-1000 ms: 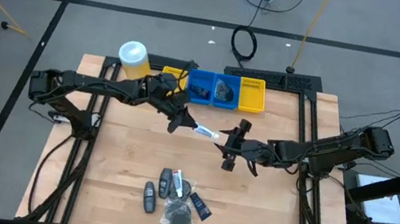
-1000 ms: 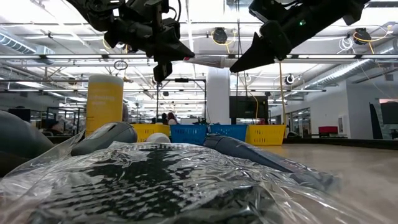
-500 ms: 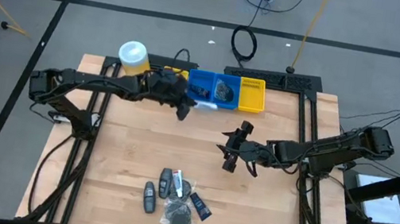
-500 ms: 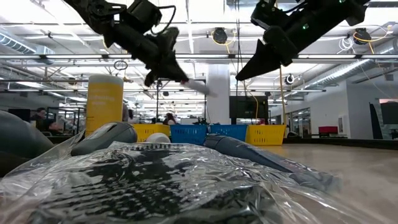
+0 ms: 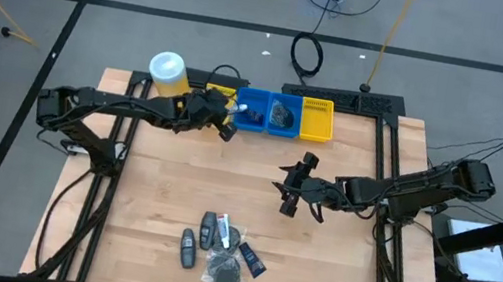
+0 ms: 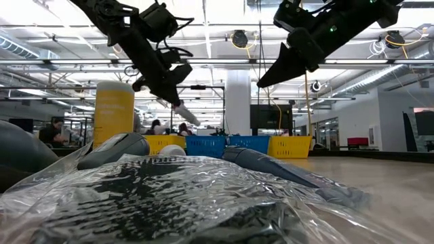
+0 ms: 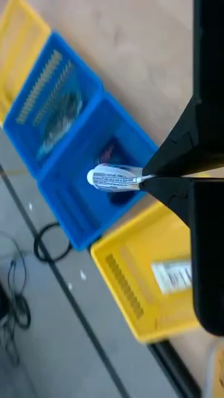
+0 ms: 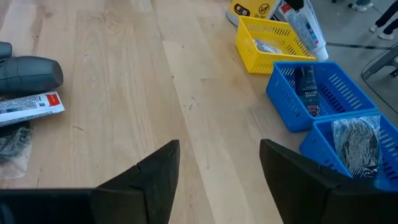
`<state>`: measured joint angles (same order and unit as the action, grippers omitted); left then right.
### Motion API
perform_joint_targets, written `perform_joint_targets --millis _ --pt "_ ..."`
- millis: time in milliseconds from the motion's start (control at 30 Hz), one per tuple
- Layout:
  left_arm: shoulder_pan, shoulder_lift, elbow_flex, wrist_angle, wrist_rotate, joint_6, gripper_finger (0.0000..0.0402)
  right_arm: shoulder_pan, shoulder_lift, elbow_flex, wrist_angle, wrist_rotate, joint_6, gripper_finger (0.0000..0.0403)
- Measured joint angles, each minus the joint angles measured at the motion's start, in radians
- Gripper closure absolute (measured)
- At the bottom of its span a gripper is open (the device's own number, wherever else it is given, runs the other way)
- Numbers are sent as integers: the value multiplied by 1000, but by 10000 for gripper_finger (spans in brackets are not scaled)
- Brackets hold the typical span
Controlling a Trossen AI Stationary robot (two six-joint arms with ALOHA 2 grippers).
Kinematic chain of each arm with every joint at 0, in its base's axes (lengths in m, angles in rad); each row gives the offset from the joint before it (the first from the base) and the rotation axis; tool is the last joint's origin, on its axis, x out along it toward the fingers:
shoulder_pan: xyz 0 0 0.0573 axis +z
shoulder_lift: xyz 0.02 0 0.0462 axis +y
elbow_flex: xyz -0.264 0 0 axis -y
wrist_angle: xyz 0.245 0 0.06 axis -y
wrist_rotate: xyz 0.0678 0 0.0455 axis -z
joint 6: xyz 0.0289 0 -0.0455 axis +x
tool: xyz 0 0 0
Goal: Pick & Place Travel size toiletries
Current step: Put the toothpaste into the left yellow bin
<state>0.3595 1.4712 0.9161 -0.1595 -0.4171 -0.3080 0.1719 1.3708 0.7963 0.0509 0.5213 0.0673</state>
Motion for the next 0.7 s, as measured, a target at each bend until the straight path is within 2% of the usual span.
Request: perform_joint_targets --millis 300,533,700 --pt "-2 0 0 -101 -183 -27 402 0 0 0 0 1 -3 188" --pt "-2 0 0 -145 -269 -36 401 0 0 0 0 1 -3 188" --pt "-2 0 0 -172 -279 -47 401 0 0 0 0 2 -4 188"
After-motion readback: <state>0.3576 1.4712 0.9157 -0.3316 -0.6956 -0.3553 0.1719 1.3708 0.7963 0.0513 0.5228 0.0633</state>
